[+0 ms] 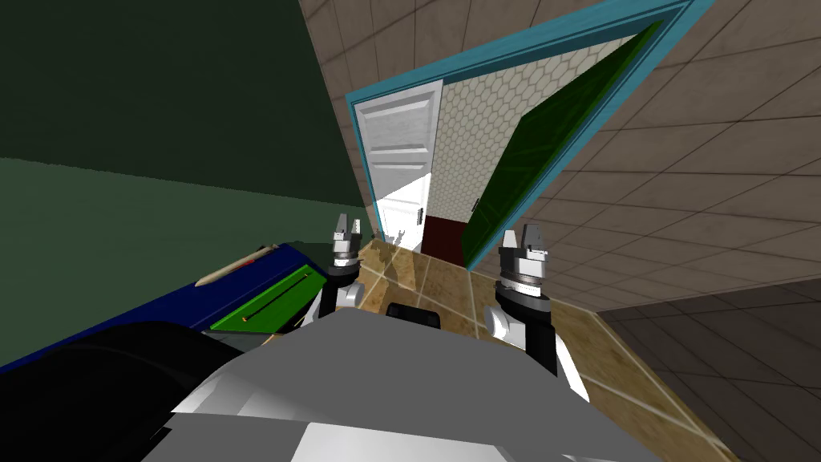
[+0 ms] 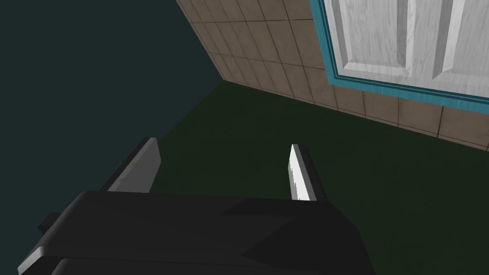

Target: Push the door open

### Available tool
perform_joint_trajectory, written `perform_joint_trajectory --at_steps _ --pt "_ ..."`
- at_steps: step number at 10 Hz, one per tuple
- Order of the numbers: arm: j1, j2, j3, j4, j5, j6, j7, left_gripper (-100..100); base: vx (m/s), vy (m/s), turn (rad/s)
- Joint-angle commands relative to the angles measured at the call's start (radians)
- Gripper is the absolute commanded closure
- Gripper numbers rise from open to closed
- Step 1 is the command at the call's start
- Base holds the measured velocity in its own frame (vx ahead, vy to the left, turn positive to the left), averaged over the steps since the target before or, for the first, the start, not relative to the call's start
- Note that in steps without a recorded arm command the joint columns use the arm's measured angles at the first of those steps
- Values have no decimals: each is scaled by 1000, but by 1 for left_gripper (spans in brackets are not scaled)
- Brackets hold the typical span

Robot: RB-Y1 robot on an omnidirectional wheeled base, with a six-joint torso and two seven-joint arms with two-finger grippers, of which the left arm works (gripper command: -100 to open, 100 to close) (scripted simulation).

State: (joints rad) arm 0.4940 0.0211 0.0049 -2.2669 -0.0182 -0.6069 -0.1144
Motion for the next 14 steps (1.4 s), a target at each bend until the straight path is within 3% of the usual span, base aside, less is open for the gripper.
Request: perform_joint_trajectory --at_steps 1,14 --pt "-12 7 0 30 11 -5 23 -100 61 -2 -63" --pt "-123 44 -2 314 119 -55 248 -100 83 20 -88"
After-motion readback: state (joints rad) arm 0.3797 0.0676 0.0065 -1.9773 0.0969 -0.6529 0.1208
